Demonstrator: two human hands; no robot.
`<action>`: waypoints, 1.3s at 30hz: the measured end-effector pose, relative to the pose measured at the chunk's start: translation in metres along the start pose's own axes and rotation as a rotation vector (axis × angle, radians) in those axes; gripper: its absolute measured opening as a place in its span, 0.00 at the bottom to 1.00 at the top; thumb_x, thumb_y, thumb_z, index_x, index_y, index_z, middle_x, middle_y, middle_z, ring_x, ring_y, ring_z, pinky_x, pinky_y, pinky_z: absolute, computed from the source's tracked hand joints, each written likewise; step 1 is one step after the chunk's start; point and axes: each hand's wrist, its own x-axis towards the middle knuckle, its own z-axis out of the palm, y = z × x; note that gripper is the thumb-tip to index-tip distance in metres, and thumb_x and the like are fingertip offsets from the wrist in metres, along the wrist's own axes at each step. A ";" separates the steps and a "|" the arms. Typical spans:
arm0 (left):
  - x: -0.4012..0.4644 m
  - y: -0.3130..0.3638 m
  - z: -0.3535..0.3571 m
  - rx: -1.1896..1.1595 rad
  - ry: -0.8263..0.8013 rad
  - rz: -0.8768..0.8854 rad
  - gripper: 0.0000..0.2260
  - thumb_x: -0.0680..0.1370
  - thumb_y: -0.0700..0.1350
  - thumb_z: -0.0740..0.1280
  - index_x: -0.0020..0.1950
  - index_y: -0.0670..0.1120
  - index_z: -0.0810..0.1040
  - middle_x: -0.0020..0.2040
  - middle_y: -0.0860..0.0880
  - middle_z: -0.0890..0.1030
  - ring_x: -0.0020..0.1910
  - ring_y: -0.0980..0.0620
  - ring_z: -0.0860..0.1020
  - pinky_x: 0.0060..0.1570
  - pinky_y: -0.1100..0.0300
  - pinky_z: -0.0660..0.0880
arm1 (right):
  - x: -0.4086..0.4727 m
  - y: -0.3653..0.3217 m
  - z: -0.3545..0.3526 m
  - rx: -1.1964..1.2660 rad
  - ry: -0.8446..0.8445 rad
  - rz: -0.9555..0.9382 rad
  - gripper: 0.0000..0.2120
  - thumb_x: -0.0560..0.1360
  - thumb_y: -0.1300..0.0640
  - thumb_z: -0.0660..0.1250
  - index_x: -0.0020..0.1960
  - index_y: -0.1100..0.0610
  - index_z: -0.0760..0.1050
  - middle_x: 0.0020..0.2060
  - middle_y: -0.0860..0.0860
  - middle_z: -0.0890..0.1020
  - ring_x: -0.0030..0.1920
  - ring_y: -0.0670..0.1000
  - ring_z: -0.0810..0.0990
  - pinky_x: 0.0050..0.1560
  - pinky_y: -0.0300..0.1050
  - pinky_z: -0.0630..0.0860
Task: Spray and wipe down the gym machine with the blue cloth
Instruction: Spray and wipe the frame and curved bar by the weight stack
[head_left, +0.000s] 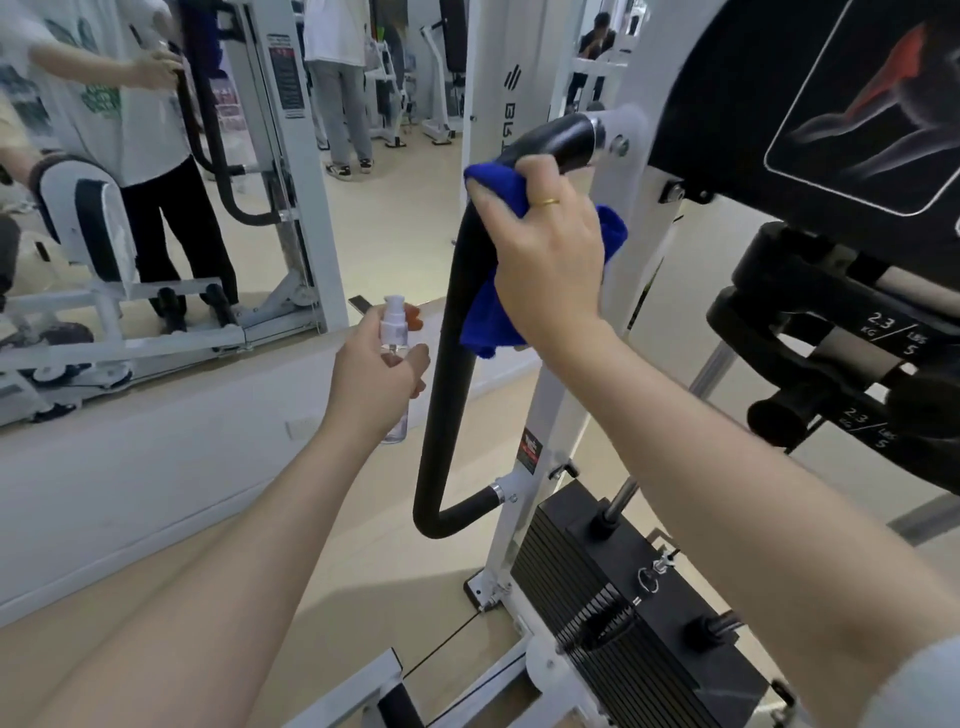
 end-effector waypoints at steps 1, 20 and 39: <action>0.001 0.001 0.002 -0.015 -0.008 0.013 0.11 0.77 0.38 0.64 0.57 0.49 0.72 0.44 0.48 0.76 0.35 0.49 0.75 0.34 0.60 0.75 | -0.011 -0.003 0.001 0.220 -0.074 0.151 0.06 0.77 0.55 0.61 0.47 0.55 0.75 0.41 0.56 0.80 0.40 0.57 0.79 0.42 0.57 0.77; 0.009 0.017 0.027 0.027 0.074 0.092 0.06 0.76 0.44 0.67 0.51 0.45 0.71 0.40 0.47 0.76 0.38 0.47 0.77 0.39 0.48 0.79 | -0.017 0.019 0.010 0.679 -0.208 0.520 0.24 0.82 0.64 0.49 0.76 0.56 0.49 0.57 0.49 0.63 0.45 0.27 0.67 0.46 0.17 0.61; -0.037 -0.021 0.021 0.507 0.014 0.389 0.23 0.79 0.43 0.62 0.68 0.57 0.54 0.62 0.45 0.68 0.32 0.46 0.75 0.34 0.53 0.75 | -0.160 0.055 0.036 0.184 -0.991 0.300 0.22 0.79 0.65 0.54 0.71 0.51 0.64 0.57 0.52 0.70 0.47 0.50 0.73 0.48 0.39 0.68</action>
